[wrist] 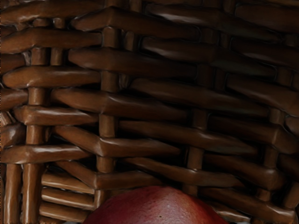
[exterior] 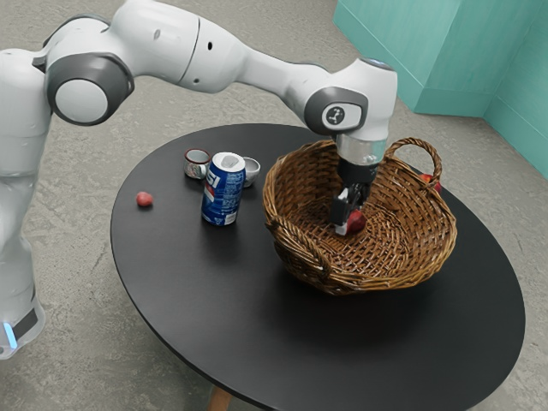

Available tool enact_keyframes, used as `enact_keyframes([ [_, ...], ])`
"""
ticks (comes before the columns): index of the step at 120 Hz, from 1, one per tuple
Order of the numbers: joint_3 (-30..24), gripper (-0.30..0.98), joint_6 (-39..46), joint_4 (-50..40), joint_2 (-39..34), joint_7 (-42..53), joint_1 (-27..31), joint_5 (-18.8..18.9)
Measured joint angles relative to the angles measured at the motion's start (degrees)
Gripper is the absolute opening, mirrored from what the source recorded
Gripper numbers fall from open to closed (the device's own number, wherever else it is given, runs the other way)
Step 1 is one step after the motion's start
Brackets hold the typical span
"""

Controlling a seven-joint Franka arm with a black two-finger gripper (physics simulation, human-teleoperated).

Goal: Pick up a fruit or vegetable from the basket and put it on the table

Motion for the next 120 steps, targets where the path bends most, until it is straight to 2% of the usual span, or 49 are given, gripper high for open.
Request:
enact_keyframes([
  [28,0.1,0.35,0.1,0.0,-2.2,0.0,-0.5,0.4],
  [42,0.3,0.35,0.1,0.6,-4.4,0.0,-1.5,1.9],
  [54,0.3,0.36,0.3,7.4,-4.0,0.0,-3.2,3.8],
  [68,-0.5,0.36,2.8,19.2,1.5,0.0,-6.8,5.9],
  [83,-2.7,0.36,7.6,27.2,9.3,0.0,-10.6,7.5],
  [95,-4.8,0.35,11.3,28.7,11.9,0.1,-12.8,10.0],
  [112,-5.2,0.35,14.4,28.4,13.2,-0.1,-13.9,11.3],
  [120,-5.1,0.47,15.2,27.3,12.8,-0.2,-14.3,11.8],
])
